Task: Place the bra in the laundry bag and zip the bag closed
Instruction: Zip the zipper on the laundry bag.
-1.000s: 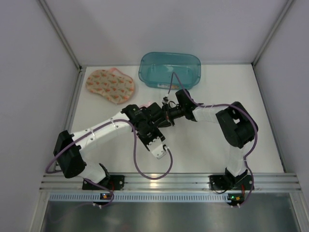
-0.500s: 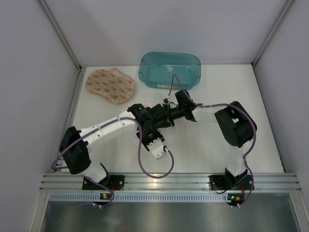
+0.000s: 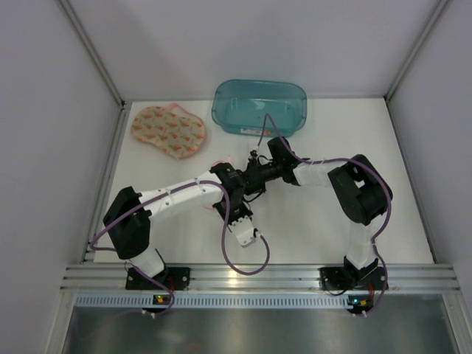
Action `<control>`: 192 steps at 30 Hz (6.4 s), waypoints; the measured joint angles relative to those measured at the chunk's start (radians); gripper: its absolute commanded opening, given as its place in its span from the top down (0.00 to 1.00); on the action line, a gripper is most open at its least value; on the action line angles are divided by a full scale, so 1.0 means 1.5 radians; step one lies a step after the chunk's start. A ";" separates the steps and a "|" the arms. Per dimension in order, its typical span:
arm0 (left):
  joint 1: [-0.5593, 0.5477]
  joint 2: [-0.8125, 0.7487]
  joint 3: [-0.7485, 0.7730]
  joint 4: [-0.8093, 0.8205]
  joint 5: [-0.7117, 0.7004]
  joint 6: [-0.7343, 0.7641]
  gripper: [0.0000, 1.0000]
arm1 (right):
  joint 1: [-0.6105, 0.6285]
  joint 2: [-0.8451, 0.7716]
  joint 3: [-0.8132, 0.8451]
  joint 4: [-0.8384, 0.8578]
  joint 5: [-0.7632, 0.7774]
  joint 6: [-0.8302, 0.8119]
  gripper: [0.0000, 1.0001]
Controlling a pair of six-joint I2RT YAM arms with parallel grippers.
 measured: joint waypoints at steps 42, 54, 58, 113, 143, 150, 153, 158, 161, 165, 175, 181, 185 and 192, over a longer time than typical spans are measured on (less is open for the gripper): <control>0.010 -0.097 -0.046 0.049 0.077 0.030 1.00 | -0.035 0.043 0.143 -0.236 -0.047 -0.230 1.00; 0.069 -0.151 -0.076 0.016 0.184 0.082 1.00 | -0.039 0.043 0.156 -0.266 -0.050 -0.281 1.00; 0.074 -0.175 -0.123 0.024 0.185 0.121 1.00 | -0.039 0.043 0.169 -0.295 -0.050 -0.305 1.00; 0.073 -0.239 -0.168 0.182 0.321 -0.103 1.00 | -0.039 0.087 0.320 -0.530 -0.036 -0.474 1.00; 0.061 -0.176 -0.145 0.345 0.258 -0.246 1.00 | -0.033 0.011 0.234 -0.515 -0.007 -0.471 1.00; 0.060 -0.237 -0.202 0.368 0.269 -0.252 1.00 | -0.047 0.040 0.236 -0.514 -0.015 -0.455 1.00; 0.051 -0.275 -0.242 0.364 0.272 -0.258 1.00 | -0.061 0.057 0.253 -0.511 -0.014 -0.453 1.00; 0.022 -0.307 -0.272 0.361 0.271 -0.281 1.00 | -0.084 0.077 0.270 -0.471 -0.016 -0.426 1.00; 0.020 -0.309 -0.272 0.362 0.268 -0.295 1.00 | -0.083 0.077 0.272 -0.453 -0.023 -0.413 0.93; 0.018 -0.290 -0.261 0.357 0.264 -0.328 1.00 | -0.083 0.077 0.283 -0.451 -0.022 -0.408 0.50; 0.016 -0.222 -0.223 0.401 0.198 -0.407 1.00 | -0.108 0.005 0.250 -0.489 -0.002 -0.451 0.34; 0.017 -0.200 -0.216 0.444 0.166 -0.419 1.00 | -0.106 -0.043 0.185 -0.484 -0.009 -0.438 0.37; 0.024 -0.180 -0.195 0.460 0.157 -0.422 1.00 | -0.091 -0.043 0.161 -0.477 -0.012 -0.422 0.39; 0.035 -0.176 -0.181 0.477 0.160 -0.426 1.00 | -0.054 -0.021 0.167 -0.455 -0.028 -0.408 0.96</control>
